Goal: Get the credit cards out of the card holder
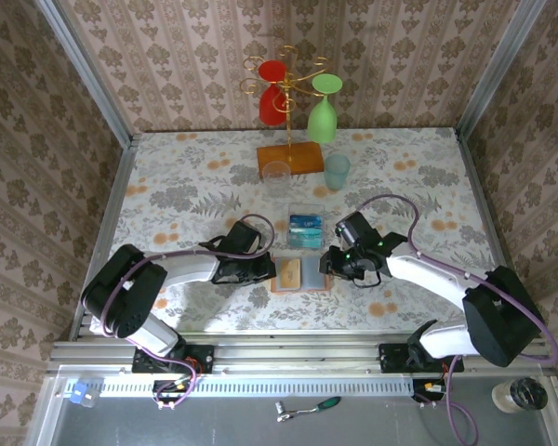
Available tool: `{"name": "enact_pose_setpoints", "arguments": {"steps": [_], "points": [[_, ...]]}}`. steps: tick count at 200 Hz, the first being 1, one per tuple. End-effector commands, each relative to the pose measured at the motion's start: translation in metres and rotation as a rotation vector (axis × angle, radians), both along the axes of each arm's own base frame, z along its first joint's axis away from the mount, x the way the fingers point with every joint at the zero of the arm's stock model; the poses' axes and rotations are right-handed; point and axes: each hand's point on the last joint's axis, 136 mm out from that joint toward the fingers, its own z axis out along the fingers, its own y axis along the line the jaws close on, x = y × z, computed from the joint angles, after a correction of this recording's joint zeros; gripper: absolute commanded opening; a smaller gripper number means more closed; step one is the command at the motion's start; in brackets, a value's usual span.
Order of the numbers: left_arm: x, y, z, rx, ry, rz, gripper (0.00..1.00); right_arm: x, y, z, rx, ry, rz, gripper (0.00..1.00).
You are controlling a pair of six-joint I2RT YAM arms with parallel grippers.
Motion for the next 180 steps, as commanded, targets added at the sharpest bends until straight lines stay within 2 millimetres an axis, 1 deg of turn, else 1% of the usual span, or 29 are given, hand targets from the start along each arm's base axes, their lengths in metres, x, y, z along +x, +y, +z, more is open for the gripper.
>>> {"name": "enact_pose_setpoints", "arguments": {"steps": [1, 14, 21, 24, 54, 74, 93, 120, 136, 158, 180], "points": [[-0.002, 0.0, 0.007, 0.008, 0.009, 0.008, 0.08, 0.007, 0.021, 0.019, 0.102, -0.015, 0.022, 0.27], [0.001, 0.001, 0.013, 0.014, -0.004, 0.012, 0.09, 0.008, 0.032, 0.019, 0.134, -0.005, 0.037, 0.27], [0.002, 0.001, 0.017, 0.016, -0.012, 0.013, 0.1, 0.01, 0.037, 0.023, 0.157, -0.012, 0.044, 0.27], [0.002, 0.001, 0.018, 0.016, -0.014, 0.013, 0.11, 0.01, 0.039, 0.015, 0.149, 0.01, 0.046, 0.27], [0.007, -0.005, 0.036, -0.014, -0.042, 0.008, 0.13, 0.012, 0.06, 0.009, 0.175, 0.034, 0.076, 0.27], [0.007, -0.011, 0.041, -0.024, -0.048, -0.005, 0.13, 0.013, 0.068, 0.003, 0.182, 0.046, 0.09, 0.27], [0.006, -0.016, 0.036, -0.022, -0.041, -0.018, 0.11, 0.014, 0.072, -0.005, 0.183, 0.057, 0.09, 0.28], [0.006, -0.023, 0.023, -0.023, -0.017, -0.038, 0.06, 0.016, 0.076, -0.015, 0.188, 0.075, 0.088, 0.27], [0.006, -0.025, 0.022, -0.02, -0.016, -0.045, 0.05, 0.016, 0.078, -0.019, 0.191, 0.085, 0.089, 0.27], [0.007, -0.021, 0.017, -0.003, -0.016, -0.041, 0.05, 0.017, 0.081, -0.022, 0.193, 0.09, 0.089, 0.27], [0.005, -0.017, 0.006, 0.016, -0.001, -0.037, 0.05, 0.019, 0.083, -0.025, 0.192, 0.095, 0.092, 0.26]]}}
